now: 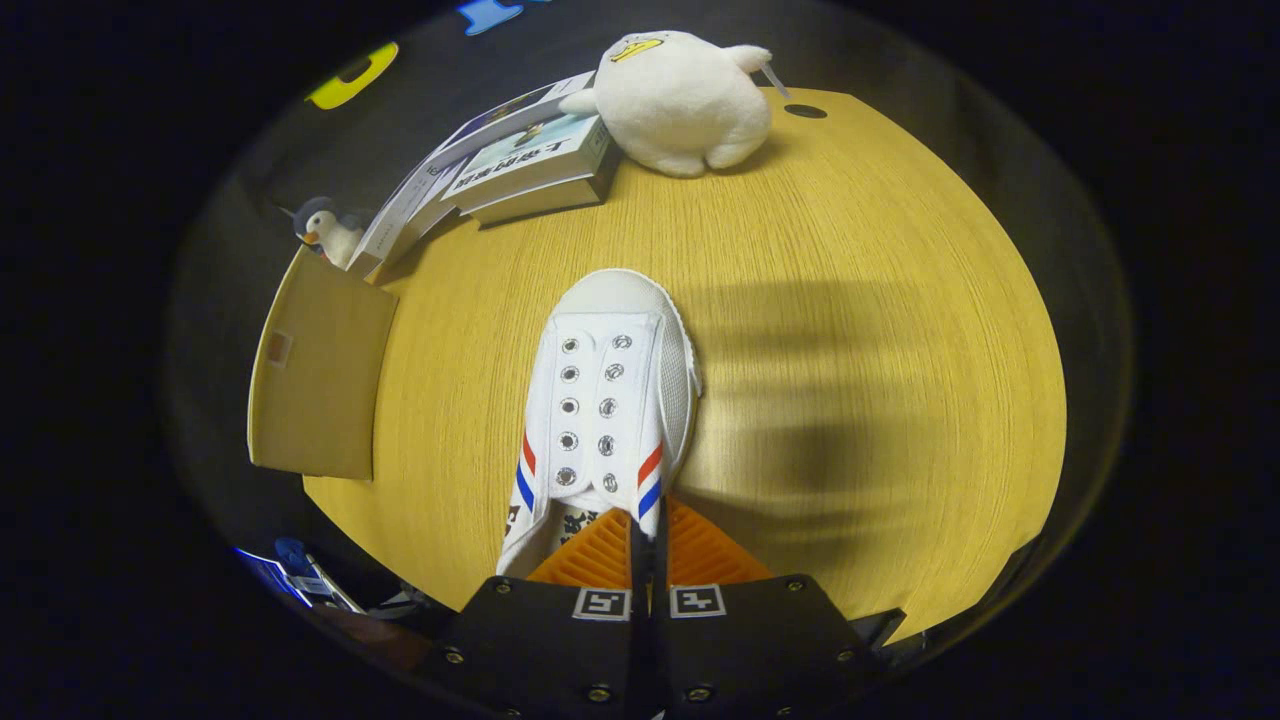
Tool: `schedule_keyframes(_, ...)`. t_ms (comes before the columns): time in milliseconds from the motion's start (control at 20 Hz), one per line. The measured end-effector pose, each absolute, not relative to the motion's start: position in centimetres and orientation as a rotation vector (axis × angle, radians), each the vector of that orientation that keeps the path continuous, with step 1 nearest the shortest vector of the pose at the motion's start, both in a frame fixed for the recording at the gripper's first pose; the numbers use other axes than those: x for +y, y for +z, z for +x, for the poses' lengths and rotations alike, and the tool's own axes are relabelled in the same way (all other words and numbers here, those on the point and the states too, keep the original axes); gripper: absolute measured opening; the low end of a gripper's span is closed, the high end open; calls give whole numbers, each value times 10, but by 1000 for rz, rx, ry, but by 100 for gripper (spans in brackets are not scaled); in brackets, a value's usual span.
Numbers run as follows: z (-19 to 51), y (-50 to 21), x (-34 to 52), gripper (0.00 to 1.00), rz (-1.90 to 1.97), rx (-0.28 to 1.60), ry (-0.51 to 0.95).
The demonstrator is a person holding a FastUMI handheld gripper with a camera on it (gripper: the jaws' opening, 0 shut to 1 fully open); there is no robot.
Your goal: Open the storage box then place both shoes into the box .Put the left shoe in first, then the right shoe, with the right side of both shoes facing outward in a uniform manner.
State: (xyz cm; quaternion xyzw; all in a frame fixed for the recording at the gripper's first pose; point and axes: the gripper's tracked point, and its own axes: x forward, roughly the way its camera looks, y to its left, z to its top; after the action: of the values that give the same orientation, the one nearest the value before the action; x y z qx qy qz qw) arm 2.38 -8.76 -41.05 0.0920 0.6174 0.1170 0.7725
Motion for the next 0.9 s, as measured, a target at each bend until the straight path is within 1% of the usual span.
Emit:
schedule_keyframes(200,22,-386,-68,0,265,1325,273)
schedule_keyframes(550,27,-341,-45,0,227,1287,272)
schedule_keyframes(900,35,-292,2,0,253,1277,350)
